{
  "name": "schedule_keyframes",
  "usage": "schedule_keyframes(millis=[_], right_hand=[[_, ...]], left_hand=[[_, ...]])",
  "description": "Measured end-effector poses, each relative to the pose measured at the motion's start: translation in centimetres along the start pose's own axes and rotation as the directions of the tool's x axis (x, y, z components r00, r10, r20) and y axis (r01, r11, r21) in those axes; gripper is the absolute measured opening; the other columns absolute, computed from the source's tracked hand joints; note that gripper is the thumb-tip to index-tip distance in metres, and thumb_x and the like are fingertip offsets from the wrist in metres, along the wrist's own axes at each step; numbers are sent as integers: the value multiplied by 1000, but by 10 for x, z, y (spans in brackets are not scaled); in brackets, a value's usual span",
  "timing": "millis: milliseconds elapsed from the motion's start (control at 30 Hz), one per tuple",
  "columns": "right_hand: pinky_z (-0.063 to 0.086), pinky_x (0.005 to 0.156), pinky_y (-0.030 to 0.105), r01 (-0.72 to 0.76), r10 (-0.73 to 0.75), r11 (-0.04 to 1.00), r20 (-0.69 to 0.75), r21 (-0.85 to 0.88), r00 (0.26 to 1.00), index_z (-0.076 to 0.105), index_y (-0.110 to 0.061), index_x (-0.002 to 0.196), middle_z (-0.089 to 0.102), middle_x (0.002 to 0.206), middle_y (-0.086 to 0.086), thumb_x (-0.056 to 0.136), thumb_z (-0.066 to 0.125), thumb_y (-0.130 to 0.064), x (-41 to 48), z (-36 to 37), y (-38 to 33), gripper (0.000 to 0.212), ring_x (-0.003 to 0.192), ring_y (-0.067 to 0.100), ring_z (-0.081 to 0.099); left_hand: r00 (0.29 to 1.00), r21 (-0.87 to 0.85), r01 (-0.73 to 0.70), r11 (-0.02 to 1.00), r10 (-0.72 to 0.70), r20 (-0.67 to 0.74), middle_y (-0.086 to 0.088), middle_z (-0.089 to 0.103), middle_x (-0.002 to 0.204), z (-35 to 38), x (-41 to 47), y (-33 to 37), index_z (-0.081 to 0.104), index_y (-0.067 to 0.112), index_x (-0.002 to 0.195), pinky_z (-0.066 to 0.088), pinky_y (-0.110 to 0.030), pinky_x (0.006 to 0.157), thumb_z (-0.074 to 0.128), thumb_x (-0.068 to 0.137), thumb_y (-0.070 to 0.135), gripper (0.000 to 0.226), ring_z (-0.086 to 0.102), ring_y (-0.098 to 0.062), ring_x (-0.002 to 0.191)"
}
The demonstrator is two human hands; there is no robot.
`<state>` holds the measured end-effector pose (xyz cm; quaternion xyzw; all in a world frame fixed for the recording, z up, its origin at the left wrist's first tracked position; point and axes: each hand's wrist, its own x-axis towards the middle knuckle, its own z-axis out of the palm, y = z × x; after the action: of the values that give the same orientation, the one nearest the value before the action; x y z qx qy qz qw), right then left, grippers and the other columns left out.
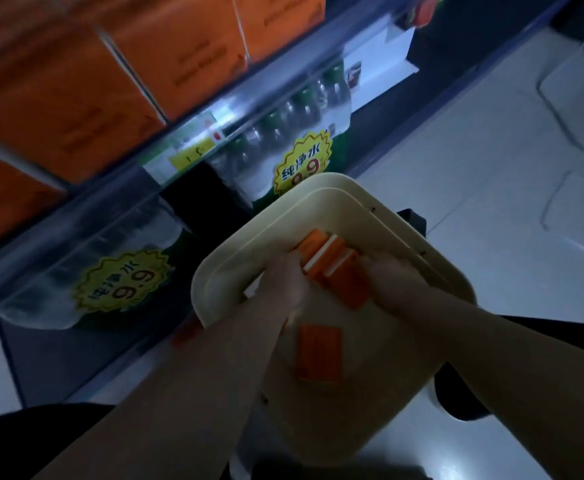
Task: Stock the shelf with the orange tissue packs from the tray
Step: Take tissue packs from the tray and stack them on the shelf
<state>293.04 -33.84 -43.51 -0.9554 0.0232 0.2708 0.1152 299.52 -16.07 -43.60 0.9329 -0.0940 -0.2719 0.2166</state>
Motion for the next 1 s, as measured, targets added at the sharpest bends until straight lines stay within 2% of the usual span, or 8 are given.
schedule_keyframes(millis=[133,233,333,467,600,767,867,1000], right_hand=[[27,108,41,53,-53,999,27,-2,998,24,-22,148,25,154,4,96,45,-31,27,12,-5,57,139,25,27],[20,110,35,141,-139,987,31,-81,990,28,-24,147,18,158,-2,100,37,-30,51,27,-8,48,145,18,15],[17,110,33,205,-201,965,44,-162,979,34,-26,144,27,154,-2,100,35,-31,66,37,-12,44,143,18,20],[22,108,38,141,-118,927,86,-348,989,29,-24,145,27,152,6,97,39,-26,68,45,-13,49,142,28,18],[30,96,38,194,-186,867,64,-458,980,49,-22,128,41,132,5,97,37,-25,66,49,-17,33,125,27,35],[41,95,38,159,-88,921,206,-357,975,46,-17,132,51,131,9,95,45,-24,62,48,-9,37,122,28,48],[36,96,37,226,-126,882,256,-413,958,47,-23,133,44,135,7,95,44,-33,52,54,-2,40,125,28,41],[40,91,38,67,-45,954,80,-293,996,49,-21,126,43,132,6,97,42,-29,42,44,-11,31,121,27,42]], left_hand=[[998,24,57,998,-58,15,-10,63,118,19,19,-20,62,14,117,49,-44,93,62,87,22,31,58,-29,112],[996,27,84,996,-85,37,-10,63,118,27,27,-32,61,16,120,51,-42,91,60,88,17,32,59,-30,111],[995,19,96,995,-97,33,-10,61,121,30,35,-43,60,14,121,47,-37,95,58,89,17,32,56,-28,114],[995,-4,93,996,-93,38,-9,63,121,29,43,-53,62,17,118,47,-37,96,56,87,18,31,58,-27,113],[996,-12,80,997,-80,27,-12,62,122,27,49,-54,63,15,118,46,-38,98,55,86,15,32,56,-28,115],[996,-42,84,996,-83,21,-14,61,123,28,48,-54,62,12,119,45,-38,99,58,86,16,34,56,-29,116],[996,-64,91,994,-89,26,-13,61,123,28,45,-55,62,12,119,47,-37,97,58,87,16,32,57,-28,114],[996,-80,84,993,-83,21,-10,63,118,26,40,-51,63,10,115,47,-35,95,56,88,15,28,58,-27,111]])
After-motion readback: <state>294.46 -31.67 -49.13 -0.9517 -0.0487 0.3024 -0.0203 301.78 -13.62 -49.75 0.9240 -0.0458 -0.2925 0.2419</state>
